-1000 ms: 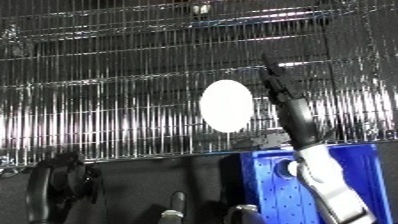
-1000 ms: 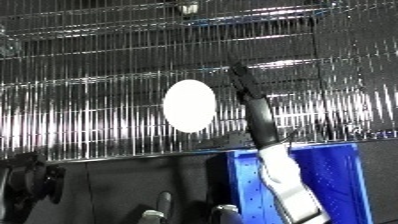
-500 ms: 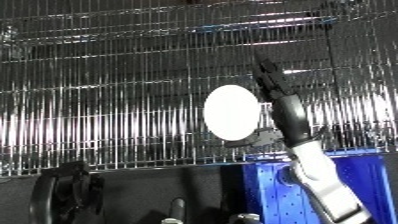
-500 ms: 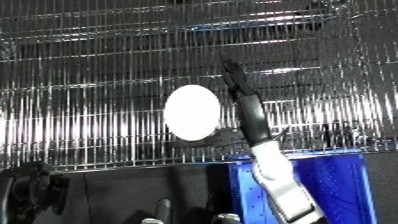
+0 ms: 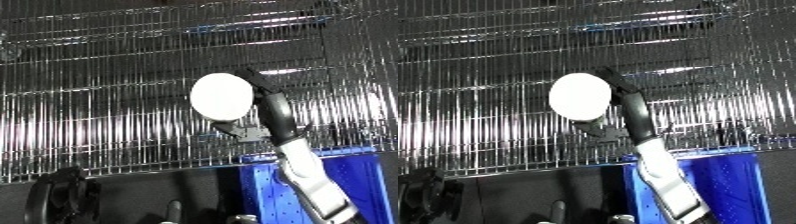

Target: Pick up the object and place it into the box

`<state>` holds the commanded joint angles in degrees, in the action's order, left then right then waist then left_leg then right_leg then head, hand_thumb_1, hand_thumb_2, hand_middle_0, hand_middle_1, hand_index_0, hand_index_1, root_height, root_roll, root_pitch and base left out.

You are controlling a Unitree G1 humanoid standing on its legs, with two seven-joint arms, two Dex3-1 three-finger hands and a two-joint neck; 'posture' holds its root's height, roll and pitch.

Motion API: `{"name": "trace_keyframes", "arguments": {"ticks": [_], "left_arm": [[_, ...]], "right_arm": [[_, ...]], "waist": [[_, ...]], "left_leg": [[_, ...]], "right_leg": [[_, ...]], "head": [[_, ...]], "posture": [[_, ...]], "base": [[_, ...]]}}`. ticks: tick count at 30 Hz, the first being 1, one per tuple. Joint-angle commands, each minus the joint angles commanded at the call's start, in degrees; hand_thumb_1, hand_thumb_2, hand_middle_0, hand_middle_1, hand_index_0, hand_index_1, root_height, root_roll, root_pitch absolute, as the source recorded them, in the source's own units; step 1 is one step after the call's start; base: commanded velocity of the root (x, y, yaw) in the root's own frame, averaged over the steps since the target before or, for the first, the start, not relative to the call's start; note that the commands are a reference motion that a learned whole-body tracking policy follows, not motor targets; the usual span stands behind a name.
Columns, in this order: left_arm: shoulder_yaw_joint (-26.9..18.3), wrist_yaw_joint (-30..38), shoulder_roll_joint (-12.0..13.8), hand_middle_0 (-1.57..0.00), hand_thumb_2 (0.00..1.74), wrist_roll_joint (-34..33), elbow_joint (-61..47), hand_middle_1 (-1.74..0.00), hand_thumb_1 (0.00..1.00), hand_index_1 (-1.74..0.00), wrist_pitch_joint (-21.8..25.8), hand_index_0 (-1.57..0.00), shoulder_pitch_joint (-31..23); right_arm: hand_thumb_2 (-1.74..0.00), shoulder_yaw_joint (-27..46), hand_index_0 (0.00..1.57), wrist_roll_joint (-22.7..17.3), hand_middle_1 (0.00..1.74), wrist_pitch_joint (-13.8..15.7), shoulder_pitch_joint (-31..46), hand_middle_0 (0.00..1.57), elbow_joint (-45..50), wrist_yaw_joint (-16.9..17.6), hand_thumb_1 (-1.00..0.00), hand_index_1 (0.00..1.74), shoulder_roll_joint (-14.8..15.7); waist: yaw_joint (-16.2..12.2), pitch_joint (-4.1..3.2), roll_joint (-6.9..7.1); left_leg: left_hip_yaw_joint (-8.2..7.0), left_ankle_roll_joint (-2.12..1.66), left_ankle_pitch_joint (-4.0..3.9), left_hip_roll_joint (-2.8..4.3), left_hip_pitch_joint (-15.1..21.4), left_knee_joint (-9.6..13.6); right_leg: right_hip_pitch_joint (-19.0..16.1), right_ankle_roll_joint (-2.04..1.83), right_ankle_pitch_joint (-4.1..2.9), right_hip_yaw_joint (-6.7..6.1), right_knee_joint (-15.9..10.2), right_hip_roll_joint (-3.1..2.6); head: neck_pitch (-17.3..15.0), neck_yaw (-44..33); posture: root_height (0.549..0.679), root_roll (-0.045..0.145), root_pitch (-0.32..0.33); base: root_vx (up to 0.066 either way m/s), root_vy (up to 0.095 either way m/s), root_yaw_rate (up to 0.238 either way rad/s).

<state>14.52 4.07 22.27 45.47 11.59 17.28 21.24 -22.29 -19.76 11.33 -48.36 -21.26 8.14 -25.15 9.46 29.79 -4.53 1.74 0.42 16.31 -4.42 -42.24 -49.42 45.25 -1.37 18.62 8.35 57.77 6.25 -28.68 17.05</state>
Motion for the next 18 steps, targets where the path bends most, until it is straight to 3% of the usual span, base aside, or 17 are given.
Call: {"name": "trace_keyframes", "arguments": {"ticks": [9,18], "left_arm": [[-0.4,-0.1,0.2,-1.57,1.74,-0.3,-0.1,-1.74,1.0,-1.74,0.5,-1.57,-1.1],[-2.9,-0.2,0.0,-1.57,1.74,-1.8,-1.8,-1.74,1.0,-1.74,0.8,-1.57,-4.9]], "right_arm": [[-1.39,1.9,1.26,0.5,1.39,1.8,2.9,1.26,3.7,2.4,-0.8,1.39,0.1],[-1.39,6.9,1.26,3.8,1.39,4.3,13.1,1.26,16.4,4.4,-0.8,1.39,1.0]], "waist": [[-1.3,0.0,0.54],[-4.6,0.0,2.03]], "left_leg": [[0.0,-0.09,-0.29,0.59,2.0,1.8],[-0.57,-0.18,0.08,1.77,6.5,3.8]], "right_leg": [[-1.7,0.03,-0.13,-0.51,-1.3,-0.66],[-5.6,-0.08,-0.25,-2.19,-3.5,-1.92]], "head": [[1.5,-1.0],[0.8,-3.9]], "posture": [[0.607,0.054,0.15],[0.614,0.056,0.116]], "base": [[-0.009,-0.022,-0.053],[-0.005,-0.017,-0.163]]}}
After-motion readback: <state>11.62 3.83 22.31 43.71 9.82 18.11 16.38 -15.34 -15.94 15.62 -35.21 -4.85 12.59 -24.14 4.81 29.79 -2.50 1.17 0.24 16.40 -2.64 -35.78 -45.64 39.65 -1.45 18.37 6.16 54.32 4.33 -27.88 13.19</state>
